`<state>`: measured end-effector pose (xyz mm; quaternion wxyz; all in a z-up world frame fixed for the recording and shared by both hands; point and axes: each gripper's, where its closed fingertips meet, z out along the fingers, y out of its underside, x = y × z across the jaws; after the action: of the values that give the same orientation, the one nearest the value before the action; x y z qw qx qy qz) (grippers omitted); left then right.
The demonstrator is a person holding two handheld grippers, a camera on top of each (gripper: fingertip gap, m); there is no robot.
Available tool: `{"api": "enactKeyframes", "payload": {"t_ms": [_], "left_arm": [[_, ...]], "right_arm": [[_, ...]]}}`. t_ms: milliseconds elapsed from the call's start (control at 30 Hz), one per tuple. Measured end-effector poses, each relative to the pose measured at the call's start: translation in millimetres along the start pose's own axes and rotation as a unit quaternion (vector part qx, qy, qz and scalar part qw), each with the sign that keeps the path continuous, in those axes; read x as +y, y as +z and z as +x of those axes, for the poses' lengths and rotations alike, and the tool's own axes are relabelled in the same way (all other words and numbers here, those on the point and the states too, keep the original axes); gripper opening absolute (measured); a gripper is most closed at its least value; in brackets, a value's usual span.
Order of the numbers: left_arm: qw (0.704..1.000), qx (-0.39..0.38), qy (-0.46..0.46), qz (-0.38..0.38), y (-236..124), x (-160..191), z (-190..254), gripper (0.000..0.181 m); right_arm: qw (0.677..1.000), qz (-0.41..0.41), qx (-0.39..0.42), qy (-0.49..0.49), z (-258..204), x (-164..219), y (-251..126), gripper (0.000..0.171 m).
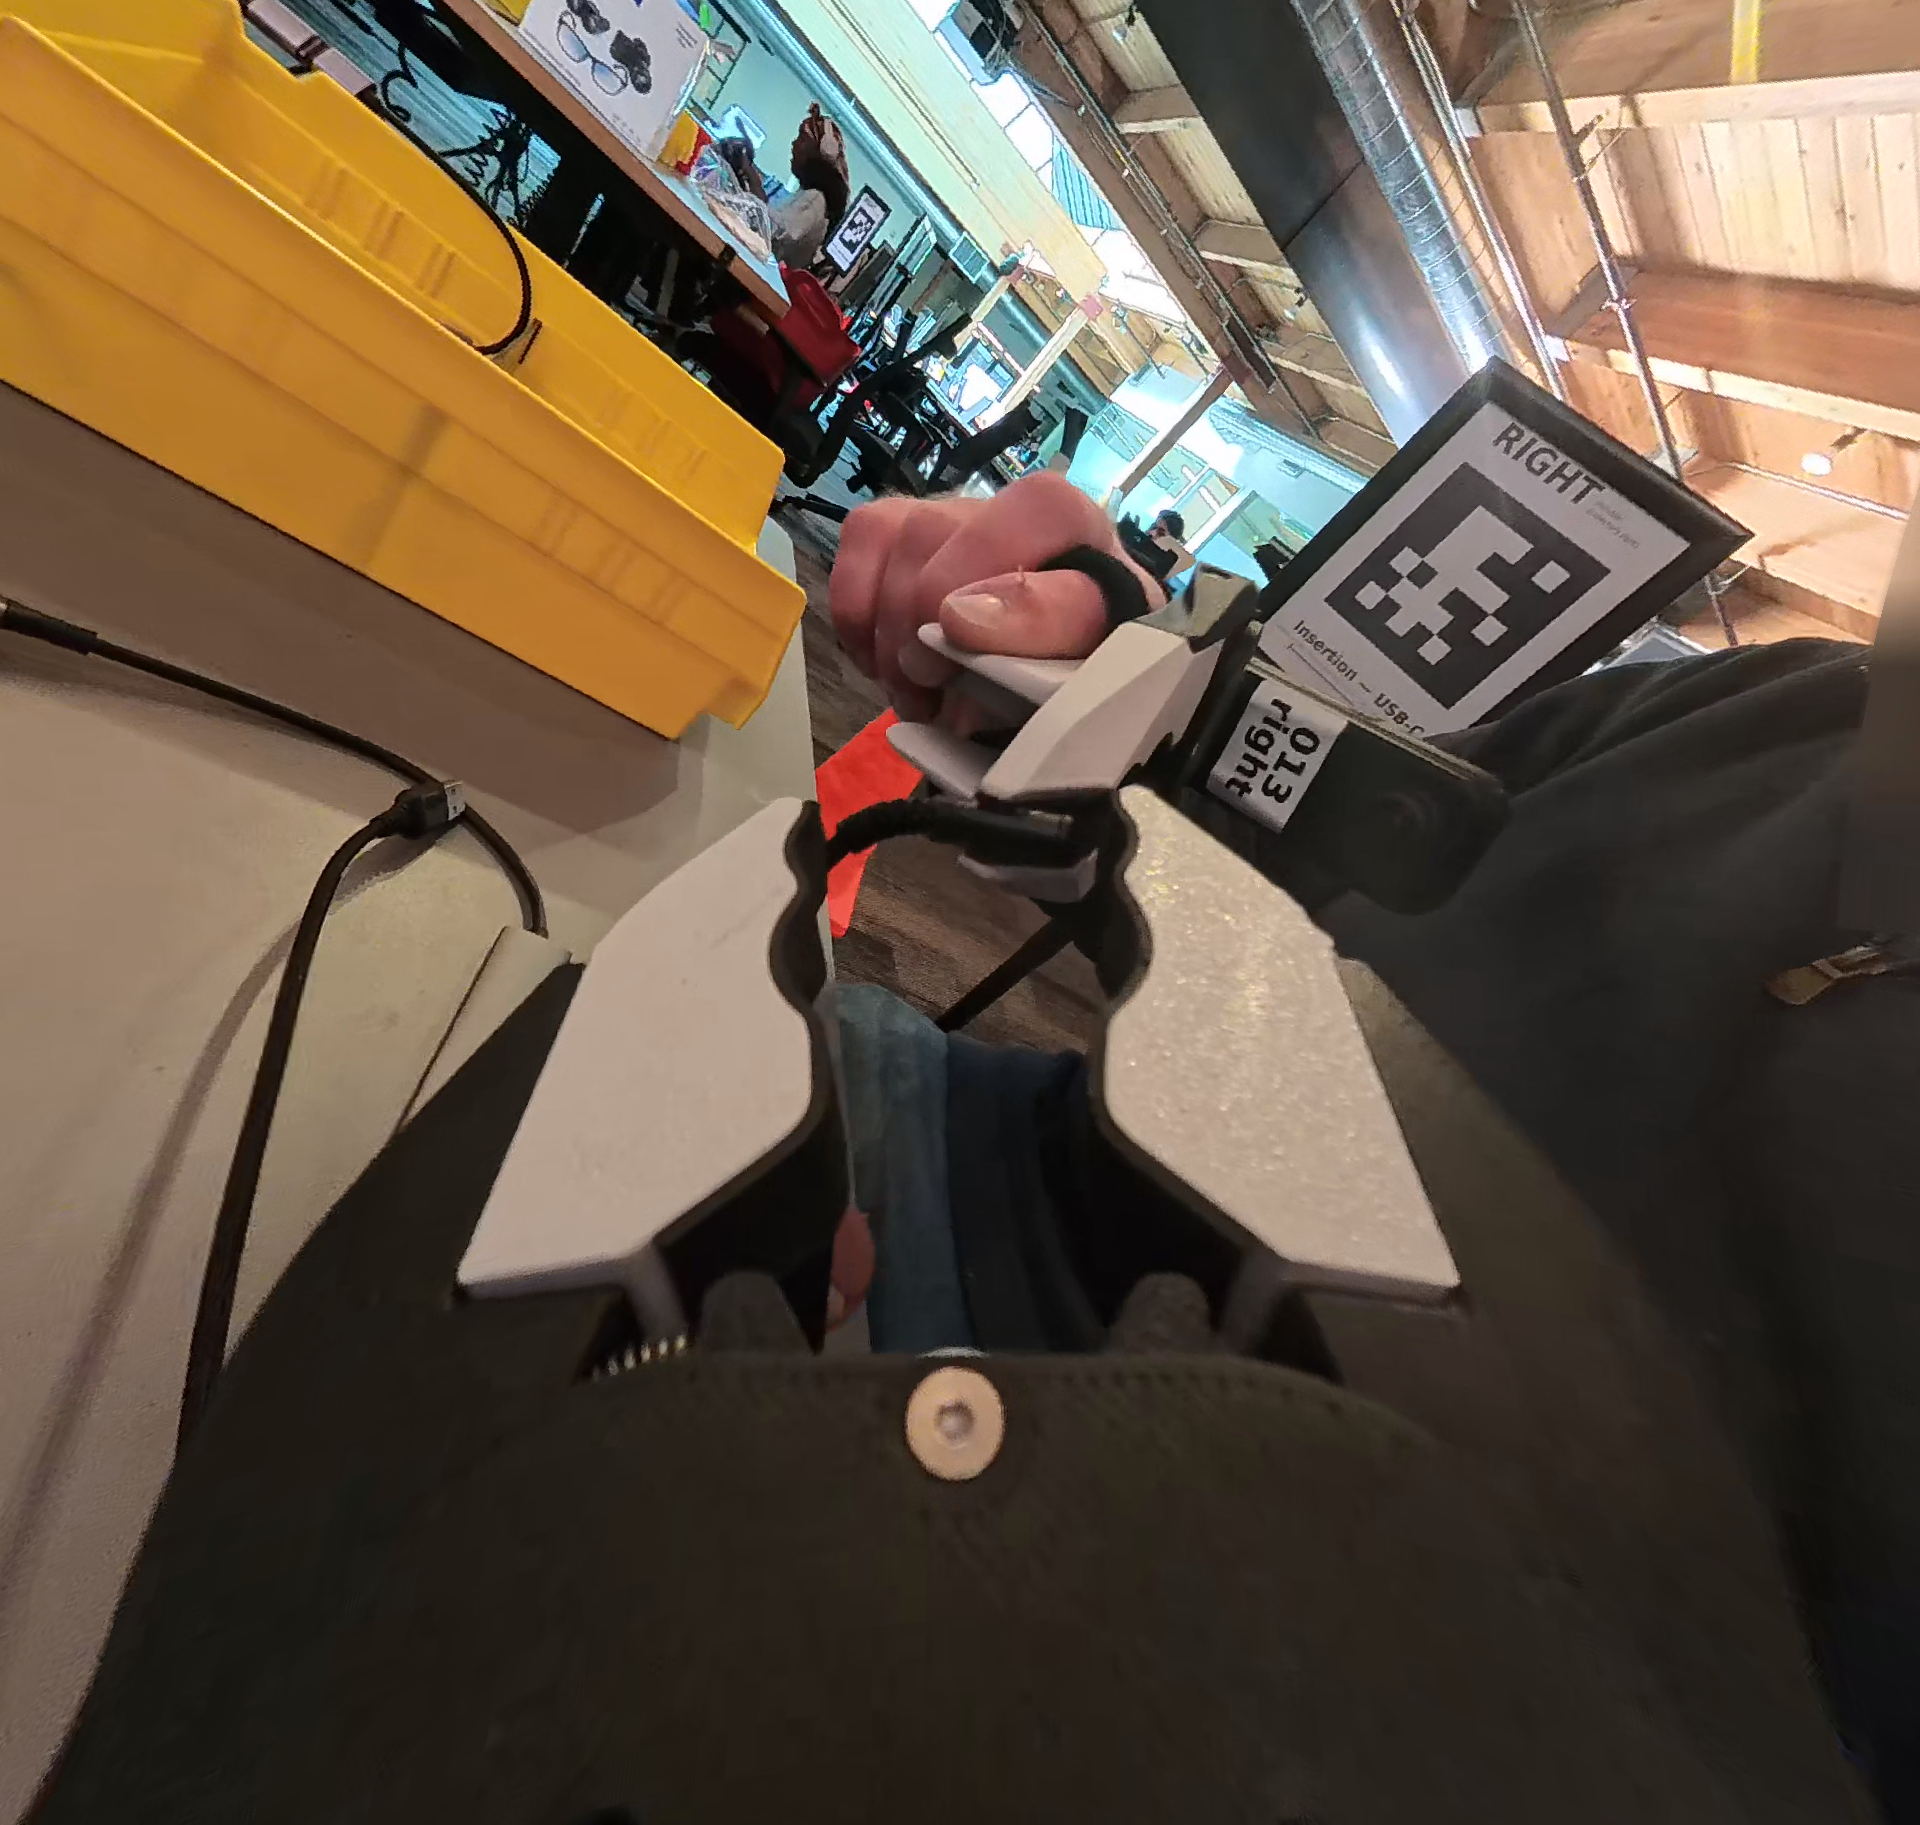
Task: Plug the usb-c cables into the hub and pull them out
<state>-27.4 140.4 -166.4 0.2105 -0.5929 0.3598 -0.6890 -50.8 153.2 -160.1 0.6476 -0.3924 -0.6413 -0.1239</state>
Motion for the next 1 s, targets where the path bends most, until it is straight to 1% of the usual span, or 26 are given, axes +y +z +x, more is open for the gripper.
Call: {"api": "enactKeyframes", "payload": {"t_ms": [67, 267, 400, 633, 1000], "left_arm": [[1.0, -0.004, 0.01, 0.0, 0.1, 0.6, -0.4, 0.044], [1.0, -0.002, 0.019, -0.003, 0.0, 1.8, 1.5, 0.043], [1.0, 0.006, 0.01, -0.008, 0.7, 3.4, 3.7, 0.045], [0.999, 0.005, 0.029, -0.031, 0.0, 9.6, 5.3, 0.044], [0.999, 0.007, 0.037, -0.02, 2.1, 7.6, 7.2, 0.042]], "right_arm": [[1.0, 0.0, 0.002, -0.008, 0.0, 0.8, -0.4, 0.006], [1.0, 0.004, -0.003, -0.011, -0.7, -1.4, -1.3, 0.005], [1.0, 0.012, -0.026, -0.002, -4.6, -3.6, -3.1, 0.005], [0.999, 0.02, -0.048, -0.001, -9.9, -7.4, -5.0, 0.005], [0.998, 0.028, -0.052, 0.027, -7.9, -7.5, -6.6, 0.006]]}}
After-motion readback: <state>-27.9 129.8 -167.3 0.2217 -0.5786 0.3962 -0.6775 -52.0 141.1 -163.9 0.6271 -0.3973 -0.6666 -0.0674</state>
